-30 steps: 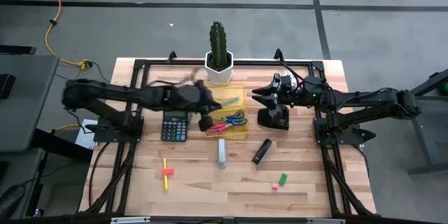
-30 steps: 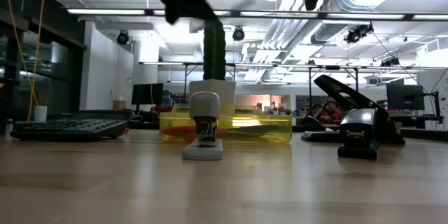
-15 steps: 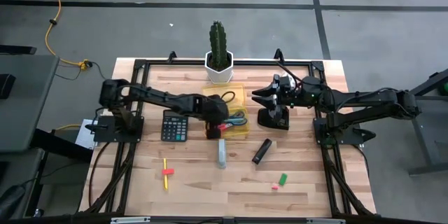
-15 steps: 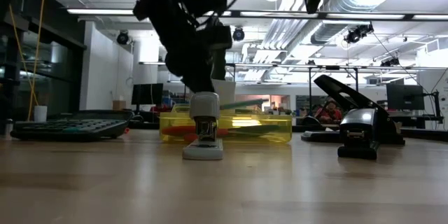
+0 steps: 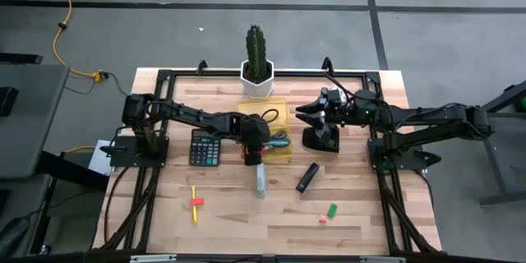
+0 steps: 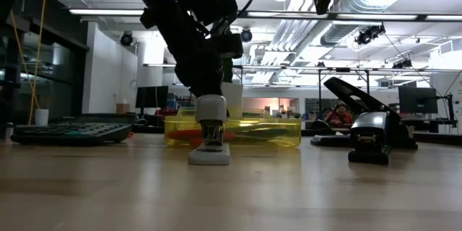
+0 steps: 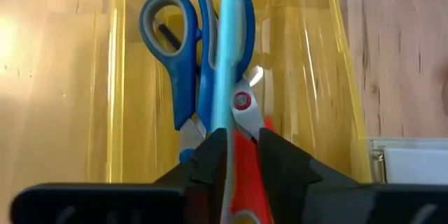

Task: Pick & place school supplies into a supply box
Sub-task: Put the light blue pen into the yellow supply box, then put the green eraser into the yellow supply box

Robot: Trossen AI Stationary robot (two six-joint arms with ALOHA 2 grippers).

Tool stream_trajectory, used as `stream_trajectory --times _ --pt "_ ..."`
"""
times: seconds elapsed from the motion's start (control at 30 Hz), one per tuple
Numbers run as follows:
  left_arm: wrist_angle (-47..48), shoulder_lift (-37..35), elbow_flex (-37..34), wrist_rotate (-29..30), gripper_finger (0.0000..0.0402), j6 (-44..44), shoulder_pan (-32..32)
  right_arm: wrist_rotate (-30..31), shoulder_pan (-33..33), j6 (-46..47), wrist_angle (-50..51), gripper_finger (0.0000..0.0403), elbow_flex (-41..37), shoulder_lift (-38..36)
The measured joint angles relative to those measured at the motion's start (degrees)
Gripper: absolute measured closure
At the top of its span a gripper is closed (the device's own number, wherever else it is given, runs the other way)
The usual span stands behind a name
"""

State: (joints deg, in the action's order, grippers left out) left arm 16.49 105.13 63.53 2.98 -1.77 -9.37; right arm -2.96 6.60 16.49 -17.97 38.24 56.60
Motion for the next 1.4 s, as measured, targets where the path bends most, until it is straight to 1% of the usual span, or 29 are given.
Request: stream_trajectory --times 0.13,0.23,0.37,0.47,0.6,0.73,0.8,0.9,1.0,1.07,1.23,1.4 --pt "0.24 -0.08 0.00 0.04 0.0281 1.21 0.00 2.27 0.02 -0.02 0.17 0.0293 0.00 0.00" --pt "1.50 -1.45 0.04 0.27 0.0251 1.56 -0.12 3.40 0.02 -0.02 0.15 0.0293 0.00 0.00" --pt "5.01 -6.51 0.74 1.79 0.0221 2.14 -0.82 3.43 0.02 -0.82 0.14 0.0293 0.00 0.01" --pt "5.74 -12.95 0.79 3.06 0.0208 4.98 -1.80 3.43 0.02 -1.53 0.06 0.0293 0.00 0.02" --pt "3.92 -23.40 0.85 4.44 0.0203 11.44 -3.10 3.43 0.02 -2.71 0.12 0.0293 0.00 0.02" --pt "-2.55 -33.54 0.00 6.59 0.0202 16.36 -2.54 3.40 0.02 -4.08 0.04 0.0293 0.00 0.02" --pt "-8.55 -38.29 -2.16 8.33 0.0202 18.28 -1.05 3.05 0.02 -3.96 -0.06 0.0293 0.00 0.02" --pt "-14.44 -44.39 -6.40 12.56 0.0202 19.63 2.01 1.05 0.02 -3.95 -0.83 0.0293 0.00 0.02" --pt "-17.39 -49.27 -9.90 17.42 0.0202 19.60 5.38 -0.05 0.02 -4.54 -1.11 0.0293 0.00 0.02" --pt "-17.65 -51.73 -11.17 18.45 0.0202 18.20 7.17 -0.09 -0.01 -4.93 -1.14 0.0293 0.00 0.02" --pt "-16.70 -54.62 -11.39 16.78 0.0202 9.59 9.28 -0.09 0.01 -4.94 -1.14 0.0293 0.00 0.02" --pt "-16.63 -56.51 -11.39 12.83 0.0202 5.56 9.42 -0.09 0.01 -4.70 -1.14 0.0293 0.00 0.02"
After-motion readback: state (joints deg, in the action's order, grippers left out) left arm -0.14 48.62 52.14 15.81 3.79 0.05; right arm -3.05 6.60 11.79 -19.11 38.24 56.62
